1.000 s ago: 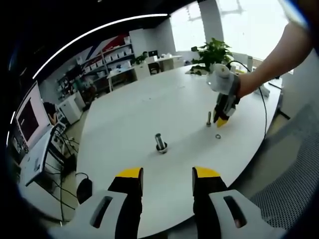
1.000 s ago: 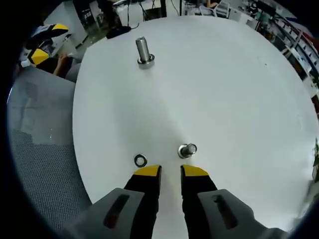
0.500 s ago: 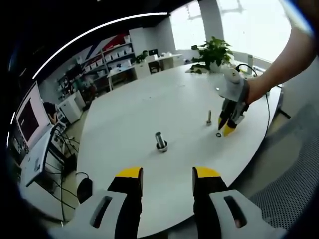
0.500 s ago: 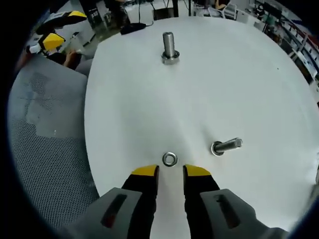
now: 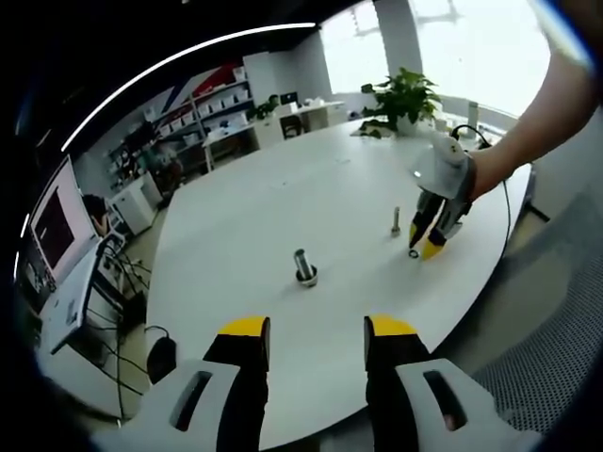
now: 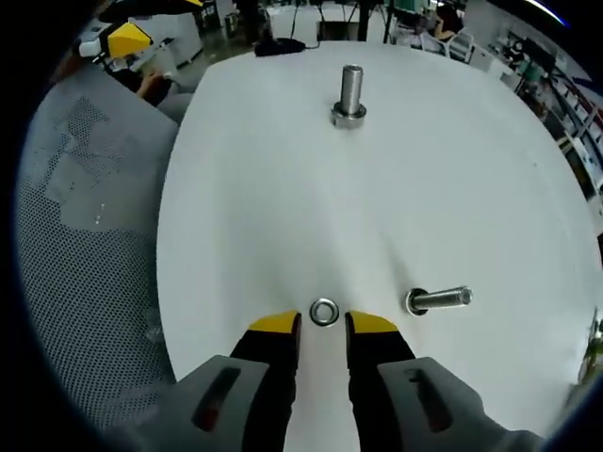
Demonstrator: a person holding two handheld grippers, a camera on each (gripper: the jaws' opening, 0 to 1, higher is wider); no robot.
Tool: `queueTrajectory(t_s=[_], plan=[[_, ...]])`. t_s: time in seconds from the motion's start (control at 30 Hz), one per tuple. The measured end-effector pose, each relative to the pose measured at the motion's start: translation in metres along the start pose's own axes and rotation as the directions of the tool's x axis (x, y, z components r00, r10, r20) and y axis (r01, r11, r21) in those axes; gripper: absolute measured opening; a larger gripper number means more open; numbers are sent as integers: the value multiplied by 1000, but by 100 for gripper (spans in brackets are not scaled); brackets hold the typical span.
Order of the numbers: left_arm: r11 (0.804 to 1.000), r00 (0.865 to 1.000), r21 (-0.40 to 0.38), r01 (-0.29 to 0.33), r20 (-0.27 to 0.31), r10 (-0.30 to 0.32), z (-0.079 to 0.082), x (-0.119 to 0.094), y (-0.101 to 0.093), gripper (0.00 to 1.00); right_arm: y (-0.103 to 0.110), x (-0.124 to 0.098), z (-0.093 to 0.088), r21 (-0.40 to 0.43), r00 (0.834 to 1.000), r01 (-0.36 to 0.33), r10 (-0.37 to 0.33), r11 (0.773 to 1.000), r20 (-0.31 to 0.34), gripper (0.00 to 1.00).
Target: Place the washer onto the threaded stud by aligning its center hole with the stud, sliding it down to the base, and recovering from edge contact or off-axis alignment until the washer reaches the visible bottom stop.
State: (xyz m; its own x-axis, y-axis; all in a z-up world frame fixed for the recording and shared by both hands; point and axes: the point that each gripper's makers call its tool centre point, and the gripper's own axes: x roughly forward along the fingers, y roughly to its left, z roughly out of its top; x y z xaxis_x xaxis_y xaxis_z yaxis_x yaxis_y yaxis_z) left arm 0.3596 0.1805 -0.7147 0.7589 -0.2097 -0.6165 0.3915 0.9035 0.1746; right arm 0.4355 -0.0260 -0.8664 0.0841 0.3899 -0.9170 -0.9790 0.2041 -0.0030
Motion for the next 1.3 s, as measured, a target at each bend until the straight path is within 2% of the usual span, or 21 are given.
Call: queueTrajectory(t_s=[0.27,0.33,0.63,0.8,0.9,1.0,1.1,1.23,1.3], plan=[[1000,1000,-11,-17,15,17,2,-2,4,38,-1,0,1,-6,1000,-10,10,1000,25,19],[1000,1000,-14,-18,14,18,2,-2,5,38,-2,1,1,-16,1000,-13,13,1000,8,16],[1000,1000,-5,-14,2,14,0,-1,3,38,-4,3,1,-23,994,-31,29,999,-101,14],[1000,1000,-3,-11,-6,11,-1,0,2,38,-1,4,1,-101,984,-1,-17,995,-178,14],[1000,1000,4,-8,-14,8,-3,0,0,38,1,3,1,-108,984,15,-33,994,-174,14],[999,1000,31,-28,-11,29,-1,-1,4,37,-2,2,0,-22,990,31,-34,999,-135,14],[1000,1000,3,-20,10,20,2,-3,4,37,-4,2,-1,19,993,18,-16,1000,-115,14],[1000,1000,9,-13,-6,13,-1,-1,1,37,-6,-1,-4,29,994,32,-29,999,-108,13],[1000,1000,13,-12,-2,12,0,-1,1,37,-7,-4,-4,78,996,43,-38,996,-75,13]])
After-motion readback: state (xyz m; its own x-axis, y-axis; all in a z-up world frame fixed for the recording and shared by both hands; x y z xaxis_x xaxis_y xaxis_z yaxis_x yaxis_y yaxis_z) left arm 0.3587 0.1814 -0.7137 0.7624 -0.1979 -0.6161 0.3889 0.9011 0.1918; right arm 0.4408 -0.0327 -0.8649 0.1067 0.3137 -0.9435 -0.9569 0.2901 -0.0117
